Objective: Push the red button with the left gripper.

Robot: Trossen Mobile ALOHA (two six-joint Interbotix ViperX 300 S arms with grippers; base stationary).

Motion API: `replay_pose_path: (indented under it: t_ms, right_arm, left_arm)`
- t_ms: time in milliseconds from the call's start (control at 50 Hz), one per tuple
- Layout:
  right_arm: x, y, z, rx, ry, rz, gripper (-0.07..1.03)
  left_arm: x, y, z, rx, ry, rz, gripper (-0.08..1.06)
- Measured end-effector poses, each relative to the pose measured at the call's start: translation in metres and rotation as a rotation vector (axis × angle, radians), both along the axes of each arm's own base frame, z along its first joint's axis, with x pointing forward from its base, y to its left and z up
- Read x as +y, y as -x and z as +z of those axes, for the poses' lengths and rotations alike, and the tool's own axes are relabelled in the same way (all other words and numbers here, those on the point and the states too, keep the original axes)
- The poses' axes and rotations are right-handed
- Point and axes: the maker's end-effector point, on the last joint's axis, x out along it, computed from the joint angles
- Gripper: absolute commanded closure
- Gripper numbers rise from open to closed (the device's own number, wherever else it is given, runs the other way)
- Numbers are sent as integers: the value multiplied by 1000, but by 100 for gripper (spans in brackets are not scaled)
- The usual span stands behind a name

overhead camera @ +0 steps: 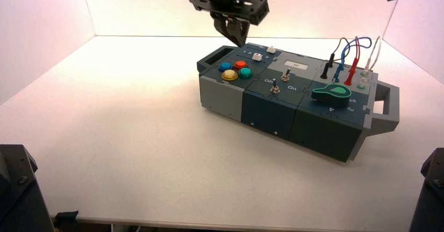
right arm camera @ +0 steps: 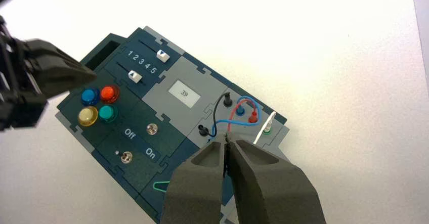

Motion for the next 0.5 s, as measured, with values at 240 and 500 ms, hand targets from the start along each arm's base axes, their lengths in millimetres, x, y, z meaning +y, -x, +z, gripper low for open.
replay_pose_path:
  t_ms: [240,500]
  right_arm:
    - [0,1,-1,4,2,1,98]
    - [0,1,-1,5,-2,0,98]
  left_arm:
    - [4,2,-9,26,-26,0,101]
    - [3,5,-17,41,-44,-12,101]
